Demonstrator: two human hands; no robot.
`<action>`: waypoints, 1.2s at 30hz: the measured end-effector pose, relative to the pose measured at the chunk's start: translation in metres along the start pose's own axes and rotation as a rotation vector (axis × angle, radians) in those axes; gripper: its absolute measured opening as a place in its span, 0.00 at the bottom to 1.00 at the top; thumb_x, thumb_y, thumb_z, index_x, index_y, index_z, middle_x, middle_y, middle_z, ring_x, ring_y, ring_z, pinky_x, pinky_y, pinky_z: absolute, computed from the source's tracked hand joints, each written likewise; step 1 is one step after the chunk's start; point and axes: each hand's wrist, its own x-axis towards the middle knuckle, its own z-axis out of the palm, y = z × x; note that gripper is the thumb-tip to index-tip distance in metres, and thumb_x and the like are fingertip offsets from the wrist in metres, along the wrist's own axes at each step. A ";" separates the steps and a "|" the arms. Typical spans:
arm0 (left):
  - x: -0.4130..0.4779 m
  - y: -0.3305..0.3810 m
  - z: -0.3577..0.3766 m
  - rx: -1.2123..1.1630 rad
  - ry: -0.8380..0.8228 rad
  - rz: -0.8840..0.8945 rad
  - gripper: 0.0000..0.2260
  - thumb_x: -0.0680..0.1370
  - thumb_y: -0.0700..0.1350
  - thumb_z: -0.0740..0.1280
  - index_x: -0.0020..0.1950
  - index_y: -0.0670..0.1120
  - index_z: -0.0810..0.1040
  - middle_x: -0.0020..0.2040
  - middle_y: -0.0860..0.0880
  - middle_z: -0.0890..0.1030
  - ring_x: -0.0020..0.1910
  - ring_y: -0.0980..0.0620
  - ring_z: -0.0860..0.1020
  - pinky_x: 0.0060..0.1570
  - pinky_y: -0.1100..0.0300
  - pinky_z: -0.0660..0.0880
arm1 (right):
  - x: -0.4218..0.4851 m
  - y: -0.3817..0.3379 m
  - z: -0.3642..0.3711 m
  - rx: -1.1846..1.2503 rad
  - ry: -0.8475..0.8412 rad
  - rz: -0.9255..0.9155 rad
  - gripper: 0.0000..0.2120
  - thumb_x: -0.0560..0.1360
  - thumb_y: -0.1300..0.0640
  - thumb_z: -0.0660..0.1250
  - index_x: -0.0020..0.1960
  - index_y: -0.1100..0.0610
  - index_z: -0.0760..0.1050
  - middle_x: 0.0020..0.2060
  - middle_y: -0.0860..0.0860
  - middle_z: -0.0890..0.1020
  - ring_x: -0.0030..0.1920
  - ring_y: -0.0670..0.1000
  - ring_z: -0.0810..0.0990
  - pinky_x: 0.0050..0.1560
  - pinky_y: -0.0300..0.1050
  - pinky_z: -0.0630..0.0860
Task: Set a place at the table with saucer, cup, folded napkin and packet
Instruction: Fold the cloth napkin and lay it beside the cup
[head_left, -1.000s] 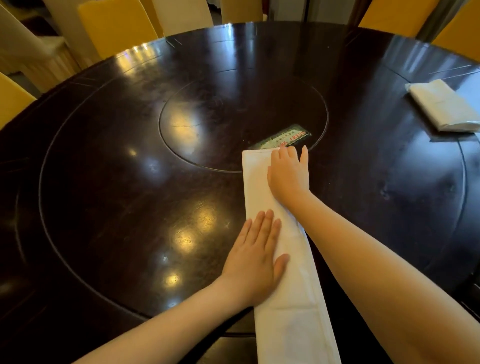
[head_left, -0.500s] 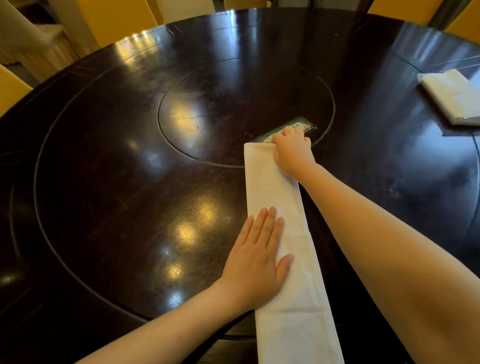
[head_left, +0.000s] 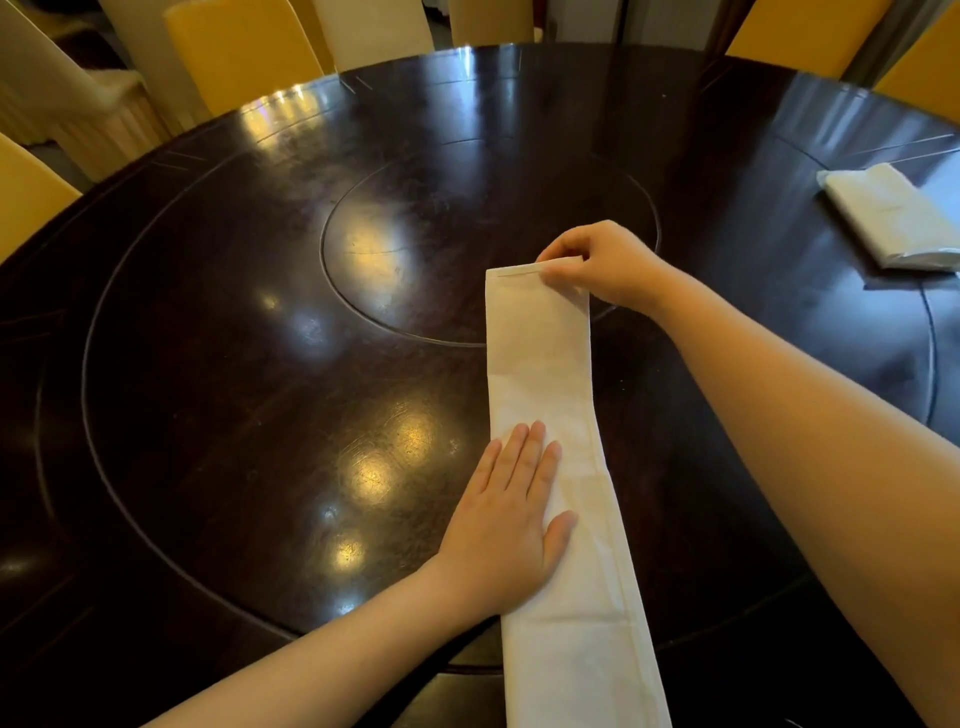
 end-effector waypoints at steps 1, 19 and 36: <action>0.000 0.000 -0.001 0.003 -0.006 0.000 0.30 0.79 0.59 0.41 0.76 0.45 0.47 0.78 0.45 0.47 0.76 0.46 0.42 0.72 0.45 0.37 | -0.003 -0.003 -0.004 -0.022 -0.032 0.007 0.08 0.76 0.56 0.65 0.53 0.55 0.80 0.44 0.47 0.79 0.45 0.44 0.76 0.39 0.31 0.68; 0.018 0.005 -0.008 -0.034 -0.108 -0.009 0.29 0.80 0.58 0.47 0.77 0.46 0.47 0.79 0.45 0.48 0.77 0.48 0.44 0.73 0.52 0.40 | -0.109 -0.066 -0.020 -0.159 0.123 -0.126 0.08 0.74 0.59 0.66 0.49 0.56 0.82 0.44 0.50 0.84 0.45 0.46 0.79 0.47 0.40 0.76; 0.055 -0.026 -0.018 0.013 -0.050 0.074 0.25 0.82 0.53 0.49 0.76 0.45 0.54 0.78 0.46 0.54 0.77 0.49 0.50 0.74 0.51 0.46 | -0.086 -0.058 -0.010 -0.109 0.351 -0.111 0.08 0.76 0.59 0.64 0.51 0.57 0.82 0.47 0.52 0.83 0.48 0.49 0.79 0.49 0.43 0.77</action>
